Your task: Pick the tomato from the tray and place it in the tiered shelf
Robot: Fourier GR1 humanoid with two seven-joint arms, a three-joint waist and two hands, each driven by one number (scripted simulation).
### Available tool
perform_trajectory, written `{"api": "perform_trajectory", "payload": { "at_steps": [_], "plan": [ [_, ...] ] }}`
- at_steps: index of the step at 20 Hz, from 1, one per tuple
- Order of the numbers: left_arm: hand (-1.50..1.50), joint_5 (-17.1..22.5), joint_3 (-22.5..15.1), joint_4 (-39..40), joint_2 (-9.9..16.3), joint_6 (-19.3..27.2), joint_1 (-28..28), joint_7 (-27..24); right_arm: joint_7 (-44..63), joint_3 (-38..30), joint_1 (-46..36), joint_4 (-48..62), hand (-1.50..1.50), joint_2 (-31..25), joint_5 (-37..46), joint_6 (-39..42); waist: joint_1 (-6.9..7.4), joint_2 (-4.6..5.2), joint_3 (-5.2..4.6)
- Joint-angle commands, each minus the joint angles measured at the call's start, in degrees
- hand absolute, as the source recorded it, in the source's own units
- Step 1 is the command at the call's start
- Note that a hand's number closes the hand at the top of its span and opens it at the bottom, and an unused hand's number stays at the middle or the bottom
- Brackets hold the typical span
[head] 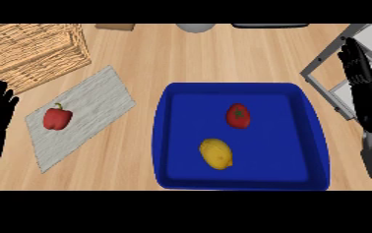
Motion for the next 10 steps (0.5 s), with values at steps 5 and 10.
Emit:
{"api": "perform_trajectory", "payload": {
  "at_steps": [5,10],
  "plan": [
    [0.00,-8.5,-12.6,-2.3,-6.6,0.5,-5.8,-2.4,12.3,-2.8,1.0,0.1,-1.50,11.0,-2.1,-14.4,-2.92,-1.99,-1.66],
    [0.00,-6.3,-12.7,-2.3,-6.9,-1.6,-5.8,-2.0,11.8,-5.5,8.2,9.6,1.50,6.4,8.6,-25.7,-5.36,0.22,-2.60]
  ]
}}
